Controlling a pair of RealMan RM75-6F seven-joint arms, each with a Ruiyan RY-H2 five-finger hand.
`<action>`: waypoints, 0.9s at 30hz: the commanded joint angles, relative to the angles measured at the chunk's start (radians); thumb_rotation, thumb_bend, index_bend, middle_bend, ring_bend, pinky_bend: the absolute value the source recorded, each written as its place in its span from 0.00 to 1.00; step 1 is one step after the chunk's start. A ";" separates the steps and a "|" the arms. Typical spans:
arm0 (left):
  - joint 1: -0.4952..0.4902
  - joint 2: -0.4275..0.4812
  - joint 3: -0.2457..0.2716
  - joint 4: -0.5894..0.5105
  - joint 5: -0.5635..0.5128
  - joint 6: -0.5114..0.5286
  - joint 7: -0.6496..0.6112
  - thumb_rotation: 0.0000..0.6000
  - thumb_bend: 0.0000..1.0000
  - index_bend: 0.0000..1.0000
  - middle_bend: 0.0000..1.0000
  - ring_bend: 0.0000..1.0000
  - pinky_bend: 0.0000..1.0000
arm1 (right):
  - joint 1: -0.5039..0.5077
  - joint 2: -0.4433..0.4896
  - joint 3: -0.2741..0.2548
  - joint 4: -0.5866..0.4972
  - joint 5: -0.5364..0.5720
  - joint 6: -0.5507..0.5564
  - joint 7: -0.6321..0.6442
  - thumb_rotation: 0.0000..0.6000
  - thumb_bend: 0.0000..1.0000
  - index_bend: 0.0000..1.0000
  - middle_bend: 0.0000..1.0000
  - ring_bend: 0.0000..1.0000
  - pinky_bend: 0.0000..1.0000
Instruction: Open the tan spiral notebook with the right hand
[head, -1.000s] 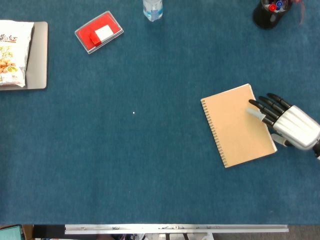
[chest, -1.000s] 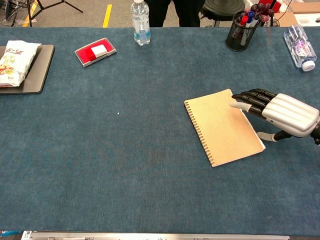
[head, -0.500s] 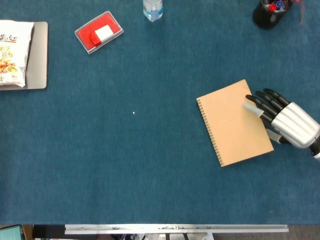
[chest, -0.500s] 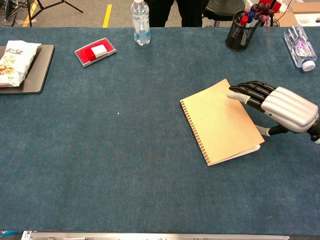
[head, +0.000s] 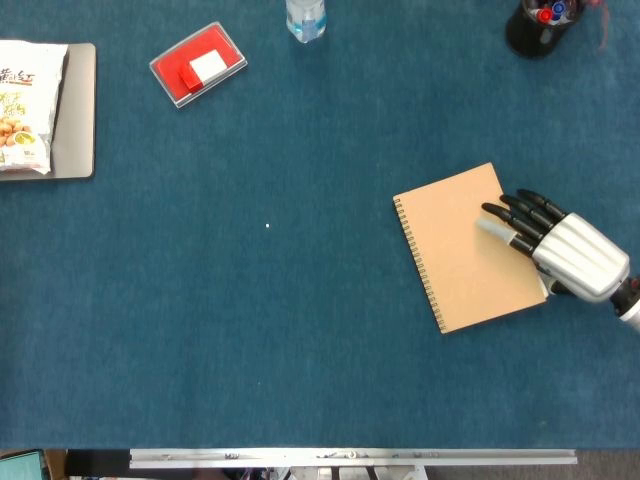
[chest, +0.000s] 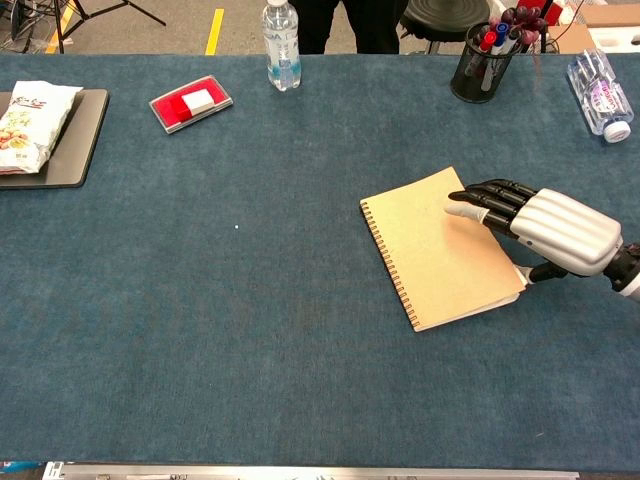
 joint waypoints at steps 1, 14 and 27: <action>0.000 0.000 0.000 0.000 -0.001 0.000 0.001 1.00 0.25 0.49 0.23 0.10 0.25 | 0.001 0.004 -0.004 -0.004 -0.002 -0.009 -0.003 1.00 0.27 0.03 0.07 0.00 0.10; -0.002 -0.001 0.000 -0.001 -0.004 -0.006 0.010 1.00 0.25 0.49 0.23 0.10 0.25 | 0.001 0.036 -0.008 -0.036 0.003 -0.030 -0.020 1.00 0.28 0.03 0.07 0.00 0.10; 0.000 0.001 0.000 -0.002 -0.004 -0.004 0.006 1.00 0.25 0.49 0.24 0.10 0.25 | 0.002 -0.020 0.016 -0.014 0.020 -0.008 -0.011 1.00 0.32 0.03 0.10 0.00 0.10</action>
